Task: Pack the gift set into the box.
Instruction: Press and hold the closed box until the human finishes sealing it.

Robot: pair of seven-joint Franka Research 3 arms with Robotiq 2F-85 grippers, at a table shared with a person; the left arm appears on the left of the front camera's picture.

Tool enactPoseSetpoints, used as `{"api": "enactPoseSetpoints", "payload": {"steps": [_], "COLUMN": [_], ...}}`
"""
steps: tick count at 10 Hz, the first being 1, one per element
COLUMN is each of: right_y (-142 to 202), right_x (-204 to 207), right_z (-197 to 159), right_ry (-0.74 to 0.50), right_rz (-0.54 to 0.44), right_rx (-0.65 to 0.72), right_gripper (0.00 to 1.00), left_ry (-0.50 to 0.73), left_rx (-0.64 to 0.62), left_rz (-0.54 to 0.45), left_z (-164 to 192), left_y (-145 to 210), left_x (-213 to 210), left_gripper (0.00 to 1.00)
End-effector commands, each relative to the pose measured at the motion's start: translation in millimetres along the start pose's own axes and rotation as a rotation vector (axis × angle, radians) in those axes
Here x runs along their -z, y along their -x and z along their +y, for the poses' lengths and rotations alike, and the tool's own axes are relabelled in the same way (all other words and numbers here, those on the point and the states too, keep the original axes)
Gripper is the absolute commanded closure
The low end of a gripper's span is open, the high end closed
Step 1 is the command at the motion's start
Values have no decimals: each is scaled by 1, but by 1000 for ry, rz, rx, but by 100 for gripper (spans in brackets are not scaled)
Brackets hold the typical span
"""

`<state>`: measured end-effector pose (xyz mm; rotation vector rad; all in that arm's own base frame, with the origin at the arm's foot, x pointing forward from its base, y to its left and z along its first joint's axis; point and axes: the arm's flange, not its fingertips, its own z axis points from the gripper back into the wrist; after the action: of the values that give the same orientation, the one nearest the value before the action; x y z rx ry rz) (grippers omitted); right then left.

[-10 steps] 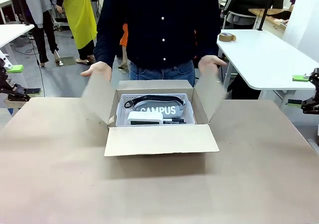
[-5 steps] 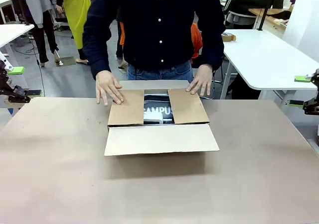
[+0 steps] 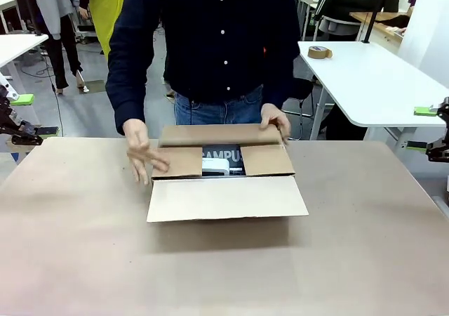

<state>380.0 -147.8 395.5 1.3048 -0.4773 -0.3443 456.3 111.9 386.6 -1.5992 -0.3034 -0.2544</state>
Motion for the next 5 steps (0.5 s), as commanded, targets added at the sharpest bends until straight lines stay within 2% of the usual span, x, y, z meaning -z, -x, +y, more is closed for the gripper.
{"api": "enactPoseSetpoints", "payload": {"steps": [1, 5], "right_y": [1, 1], "right_x": [-2, -2], "right_z": [0, 0], "right_ry": [3, 3], "right_rz": [17, 17], "right_rx": [-9, -9], "right_gripper": [0, 0], "left_ry": [-4, -4], "left_rx": [21, 21], "left_rz": [1, 1], "left_z": [0, 0], "left_y": [4, 4], "left_x": [1, 1], "left_gripper": [0, 0]}}
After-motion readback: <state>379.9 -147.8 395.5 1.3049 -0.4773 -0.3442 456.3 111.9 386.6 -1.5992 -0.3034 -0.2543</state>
